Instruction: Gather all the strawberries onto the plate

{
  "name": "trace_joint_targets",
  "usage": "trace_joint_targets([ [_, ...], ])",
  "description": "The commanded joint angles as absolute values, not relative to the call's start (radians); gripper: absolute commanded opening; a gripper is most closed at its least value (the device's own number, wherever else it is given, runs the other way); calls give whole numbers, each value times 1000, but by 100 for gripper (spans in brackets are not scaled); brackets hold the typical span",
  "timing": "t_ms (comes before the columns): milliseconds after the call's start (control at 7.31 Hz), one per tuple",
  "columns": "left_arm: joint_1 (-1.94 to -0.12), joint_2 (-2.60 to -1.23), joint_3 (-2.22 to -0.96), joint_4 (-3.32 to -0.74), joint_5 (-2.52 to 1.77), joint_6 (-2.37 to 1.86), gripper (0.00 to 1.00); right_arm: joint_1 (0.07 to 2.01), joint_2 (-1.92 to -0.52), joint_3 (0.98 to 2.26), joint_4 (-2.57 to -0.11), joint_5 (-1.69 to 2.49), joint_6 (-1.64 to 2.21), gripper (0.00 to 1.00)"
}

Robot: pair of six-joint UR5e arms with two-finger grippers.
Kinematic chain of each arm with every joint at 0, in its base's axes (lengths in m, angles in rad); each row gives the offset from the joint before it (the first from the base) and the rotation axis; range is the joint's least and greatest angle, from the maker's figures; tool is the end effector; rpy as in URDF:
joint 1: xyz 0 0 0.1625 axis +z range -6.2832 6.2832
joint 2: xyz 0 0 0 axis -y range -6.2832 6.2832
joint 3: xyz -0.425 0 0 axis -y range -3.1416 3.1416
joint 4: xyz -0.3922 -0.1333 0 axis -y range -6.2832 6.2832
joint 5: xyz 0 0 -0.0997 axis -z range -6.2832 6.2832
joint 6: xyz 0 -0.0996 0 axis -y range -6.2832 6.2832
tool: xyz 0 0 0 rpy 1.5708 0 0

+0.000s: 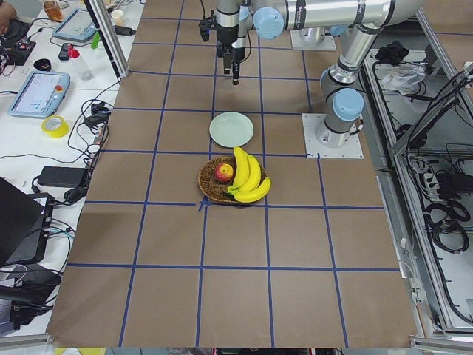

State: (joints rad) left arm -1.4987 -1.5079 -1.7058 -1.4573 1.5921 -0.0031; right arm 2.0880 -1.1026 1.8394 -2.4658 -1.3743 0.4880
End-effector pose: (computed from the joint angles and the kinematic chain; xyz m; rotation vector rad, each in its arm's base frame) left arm -0.0971 -0.4764 0.4630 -0.1179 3.1160 -0.0634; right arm 0.4275 -0.4426 0.1975 -0.0648 2.8924 -0.0636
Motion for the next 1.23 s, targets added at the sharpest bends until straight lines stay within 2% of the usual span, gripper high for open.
trace_joint_targets([
  [0, -1499, -1508, -1706, -1457, 1592, -3, 100, 2097, -1063, 1822, -2496, -1410, 428, 51],
  [137, -1499, -1508, -1706, -1457, 1592, -3, 100, 2097, -1075, 1825, -2496, -1413, 422, 100],
  [684, -1499, -1508, -1704, -1456, 1586, -3, 100, 2091, -1145, 1865, -2497, -1454, 330, 100],
  [821, -1499, -1508, -1706, -1457, 1597, -3, 100, 2056, -1213, 1868, -2482, -1486, 324, 100],
  [1095, -1499, -1508, -1706, -1457, 1595, -3, 100, 1904, -1249, 1868, -2366, -1529, 248, 100],
])
